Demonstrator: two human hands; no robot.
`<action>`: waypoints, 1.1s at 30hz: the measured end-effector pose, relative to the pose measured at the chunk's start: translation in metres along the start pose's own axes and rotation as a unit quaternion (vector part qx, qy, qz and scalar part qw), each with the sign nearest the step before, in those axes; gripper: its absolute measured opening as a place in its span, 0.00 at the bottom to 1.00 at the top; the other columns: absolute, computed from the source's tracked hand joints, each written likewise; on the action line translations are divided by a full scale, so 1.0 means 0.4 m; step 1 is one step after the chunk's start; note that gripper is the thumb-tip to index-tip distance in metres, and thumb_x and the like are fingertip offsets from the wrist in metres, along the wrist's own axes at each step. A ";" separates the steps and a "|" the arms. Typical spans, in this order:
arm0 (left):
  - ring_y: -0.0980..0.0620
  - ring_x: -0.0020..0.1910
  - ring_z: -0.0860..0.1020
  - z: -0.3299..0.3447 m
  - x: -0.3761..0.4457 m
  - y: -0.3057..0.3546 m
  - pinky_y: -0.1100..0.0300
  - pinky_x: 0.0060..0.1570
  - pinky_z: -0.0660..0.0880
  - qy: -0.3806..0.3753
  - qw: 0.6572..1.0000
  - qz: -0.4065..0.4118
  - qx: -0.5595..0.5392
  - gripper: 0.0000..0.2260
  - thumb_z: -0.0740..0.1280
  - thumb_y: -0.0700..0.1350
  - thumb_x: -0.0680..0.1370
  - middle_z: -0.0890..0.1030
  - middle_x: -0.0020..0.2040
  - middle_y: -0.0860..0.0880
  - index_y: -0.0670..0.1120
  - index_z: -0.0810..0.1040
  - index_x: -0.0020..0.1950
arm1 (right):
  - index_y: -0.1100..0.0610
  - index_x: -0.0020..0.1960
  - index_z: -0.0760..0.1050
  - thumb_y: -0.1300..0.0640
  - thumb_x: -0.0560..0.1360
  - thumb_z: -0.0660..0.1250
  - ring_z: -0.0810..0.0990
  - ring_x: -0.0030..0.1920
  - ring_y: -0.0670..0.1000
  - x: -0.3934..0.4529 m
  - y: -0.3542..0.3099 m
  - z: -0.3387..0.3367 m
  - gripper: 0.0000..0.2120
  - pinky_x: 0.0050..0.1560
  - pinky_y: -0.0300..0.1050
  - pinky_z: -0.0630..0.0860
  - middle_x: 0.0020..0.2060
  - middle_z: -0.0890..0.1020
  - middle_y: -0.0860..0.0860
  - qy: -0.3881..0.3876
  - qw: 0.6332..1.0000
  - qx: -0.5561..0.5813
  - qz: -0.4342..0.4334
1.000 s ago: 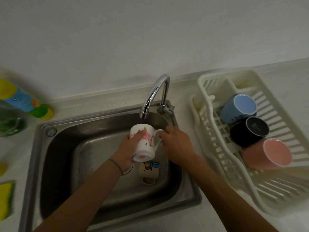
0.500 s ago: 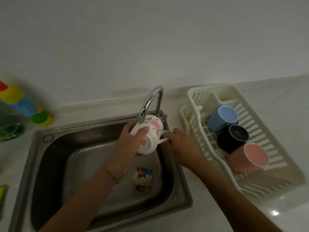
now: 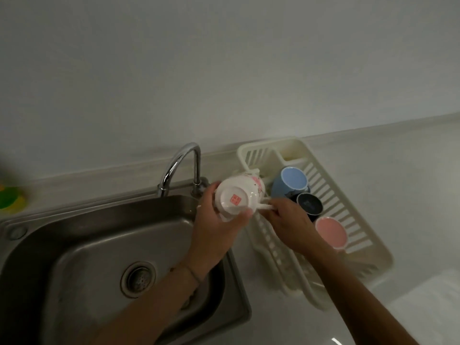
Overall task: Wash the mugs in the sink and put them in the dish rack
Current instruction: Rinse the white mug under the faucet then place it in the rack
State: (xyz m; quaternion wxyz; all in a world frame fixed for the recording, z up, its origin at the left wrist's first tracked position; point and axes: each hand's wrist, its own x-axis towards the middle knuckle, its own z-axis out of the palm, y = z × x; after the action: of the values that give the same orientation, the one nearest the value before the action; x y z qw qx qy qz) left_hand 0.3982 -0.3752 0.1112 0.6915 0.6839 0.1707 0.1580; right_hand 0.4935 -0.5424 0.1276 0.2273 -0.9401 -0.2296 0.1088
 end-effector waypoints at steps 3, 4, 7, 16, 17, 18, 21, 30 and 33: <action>0.55 0.65 0.76 0.046 0.070 0.029 0.52 0.63 0.77 -0.057 0.978 0.136 0.149 0.37 0.81 0.51 0.66 0.76 0.65 0.56 0.59 0.69 0.72 | 0.54 0.45 0.79 0.50 0.82 0.63 0.79 0.38 0.48 0.003 0.025 -0.039 0.12 0.44 0.48 0.76 0.37 0.81 0.48 0.011 0.995 0.077 0.054; 0.52 0.66 0.75 0.060 0.100 0.041 0.51 0.63 0.76 -0.064 0.960 0.167 0.216 0.40 0.81 0.53 0.67 0.74 0.68 0.53 0.57 0.67 0.75 | 0.55 0.44 0.78 0.49 0.83 0.62 0.78 0.36 0.48 0.007 0.036 -0.045 0.13 0.43 0.49 0.75 0.36 0.80 0.48 0.009 0.991 0.106 0.079; 0.47 0.69 0.71 0.102 0.174 0.079 0.48 0.60 0.77 -0.107 0.887 0.232 0.385 0.45 0.77 0.61 0.69 0.70 0.72 0.51 0.58 0.59 0.80 | 0.61 0.44 0.77 0.45 0.83 0.60 0.75 0.33 0.49 0.023 0.066 -0.049 0.21 0.41 0.53 0.74 0.31 0.77 0.50 0.004 0.976 0.173 0.131; 0.49 0.59 0.76 0.201 0.322 0.172 0.54 0.58 0.74 -0.292 0.799 0.217 0.479 0.44 0.80 0.57 0.63 0.73 0.64 0.49 0.57 0.65 0.76 | 0.57 0.39 0.76 0.49 0.84 0.59 0.71 0.26 0.44 0.014 0.107 -0.045 0.19 0.34 0.42 0.70 0.28 0.74 0.49 0.012 0.923 0.336 0.190; 0.49 0.58 0.76 0.208 0.327 0.171 0.54 0.56 0.74 -0.298 0.792 0.216 0.487 0.44 0.80 0.56 0.63 0.73 0.63 0.49 0.56 0.65 0.76 | 0.59 0.41 0.78 0.49 0.84 0.59 0.72 0.28 0.45 0.014 0.111 -0.043 0.20 0.35 0.44 0.70 0.28 0.75 0.49 0.010 0.920 0.339 0.195; 0.49 0.57 0.76 0.214 0.330 0.167 0.54 0.54 0.74 -0.303 0.786 0.215 0.494 0.44 0.81 0.55 0.63 0.73 0.62 0.49 0.56 0.64 0.75 | 0.62 0.43 0.79 0.48 0.84 0.60 0.72 0.29 0.47 0.014 0.115 -0.039 0.21 0.36 0.45 0.71 0.29 0.75 0.50 0.007 0.918 0.341 0.202; 0.49 0.55 0.76 0.218 0.332 0.142 0.55 0.51 0.74 -0.313 0.778 0.200 0.507 0.44 0.81 0.55 0.63 0.73 0.60 0.50 0.58 0.63 0.74 | 0.64 0.45 0.79 0.46 0.83 0.61 0.73 0.31 0.49 0.014 0.129 -0.017 0.22 0.39 0.48 0.71 0.29 0.75 0.50 0.005 0.918 0.337 0.211; 0.48 0.56 0.76 0.219 0.332 0.119 0.51 0.53 0.77 -0.331 0.765 0.170 0.526 0.46 0.81 0.53 0.61 0.74 0.62 0.49 0.59 0.62 0.75 | 0.58 0.44 0.80 0.46 0.83 0.61 0.75 0.28 0.46 0.013 0.138 0.005 0.19 0.37 0.44 0.73 0.28 0.77 0.48 -0.013 0.925 0.305 0.225; 0.46 0.57 0.76 0.226 0.325 0.097 0.51 0.54 0.77 -0.334 0.761 0.161 0.532 0.47 0.81 0.53 0.61 0.73 0.63 0.48 0.59 0.62 0.75 | 0.55 0.42 0.77 0.47 0.83 0.60 0.76 0.29 0.47 0.005 0.143 0.020 0.17 0.36 0.43 0.74 0.29 0.77 0.48 -0.022 0.923 0.302 0.237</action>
State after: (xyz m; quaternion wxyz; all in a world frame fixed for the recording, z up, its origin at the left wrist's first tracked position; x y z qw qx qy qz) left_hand 0.5554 -0.3966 0.1477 0.1941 0.9687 -0.1273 -0.0875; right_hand 0.5148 -0.5836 0.0930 0.4628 -0.8514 0.0384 0.2439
